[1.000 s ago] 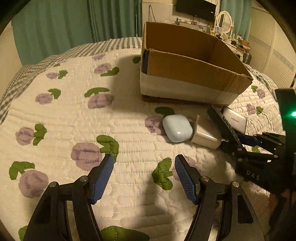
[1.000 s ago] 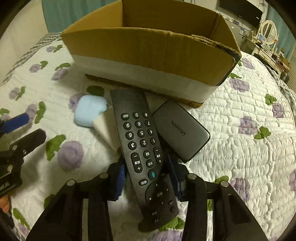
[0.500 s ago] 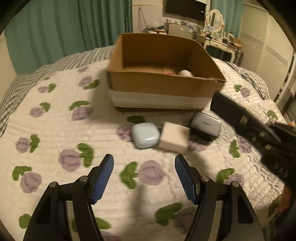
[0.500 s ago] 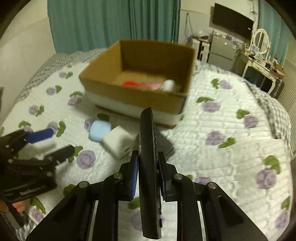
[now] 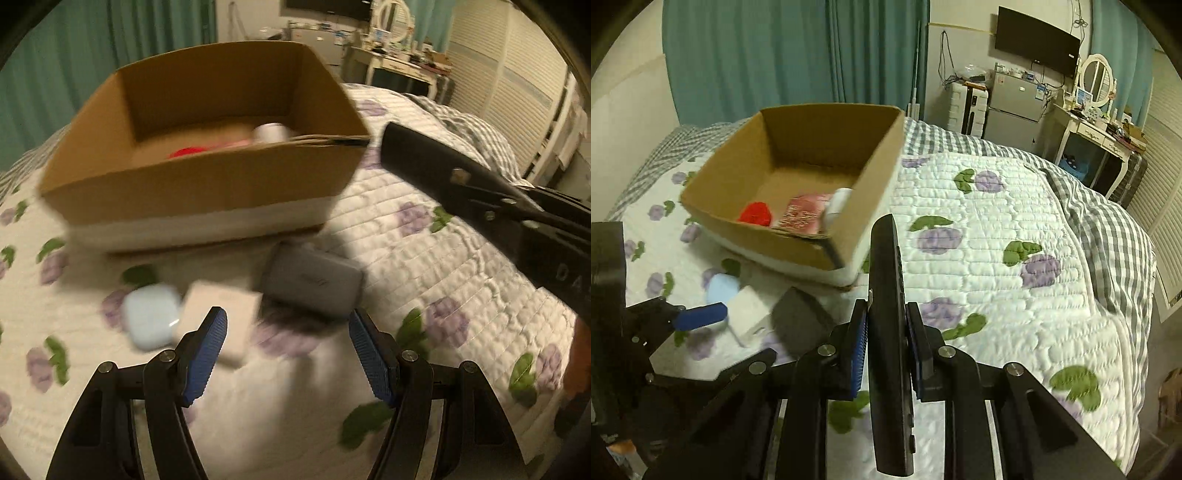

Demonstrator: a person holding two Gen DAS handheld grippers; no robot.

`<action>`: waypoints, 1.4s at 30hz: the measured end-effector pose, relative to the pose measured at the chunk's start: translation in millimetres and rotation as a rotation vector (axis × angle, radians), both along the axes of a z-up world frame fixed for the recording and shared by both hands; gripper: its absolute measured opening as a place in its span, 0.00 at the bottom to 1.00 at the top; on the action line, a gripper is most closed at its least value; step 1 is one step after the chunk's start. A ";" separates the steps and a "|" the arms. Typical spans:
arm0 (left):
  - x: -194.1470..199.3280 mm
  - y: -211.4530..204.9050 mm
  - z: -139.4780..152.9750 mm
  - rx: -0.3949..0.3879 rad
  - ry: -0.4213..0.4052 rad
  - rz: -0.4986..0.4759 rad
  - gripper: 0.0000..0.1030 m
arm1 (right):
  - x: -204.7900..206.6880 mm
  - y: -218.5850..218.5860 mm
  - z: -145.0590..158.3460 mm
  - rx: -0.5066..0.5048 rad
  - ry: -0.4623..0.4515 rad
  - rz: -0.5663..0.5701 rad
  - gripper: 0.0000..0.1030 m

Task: Organize rigid objects
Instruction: 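Grasp the grey UGREEN power bank with the left gripper while the right holds the remote, then lower the power bank and remote into the box and open both grippers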

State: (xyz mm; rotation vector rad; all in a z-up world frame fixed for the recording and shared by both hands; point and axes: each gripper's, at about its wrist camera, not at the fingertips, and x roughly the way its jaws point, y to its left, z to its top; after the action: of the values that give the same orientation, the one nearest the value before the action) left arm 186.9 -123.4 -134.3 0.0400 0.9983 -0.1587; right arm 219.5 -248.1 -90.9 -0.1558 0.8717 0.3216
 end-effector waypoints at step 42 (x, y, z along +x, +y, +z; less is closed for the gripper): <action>-44.6 53.6 160.7 0.030 -0.262 0.057 0.71 | -56.3 27.5 125.8 0.084 -0.173 -0.004 0.18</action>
State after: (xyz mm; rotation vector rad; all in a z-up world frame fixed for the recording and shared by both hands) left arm 142.2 -69.9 26.4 0.0583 0.7396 -0.0835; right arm 163.1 -220.6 34.9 -0.1022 0.6862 0.3349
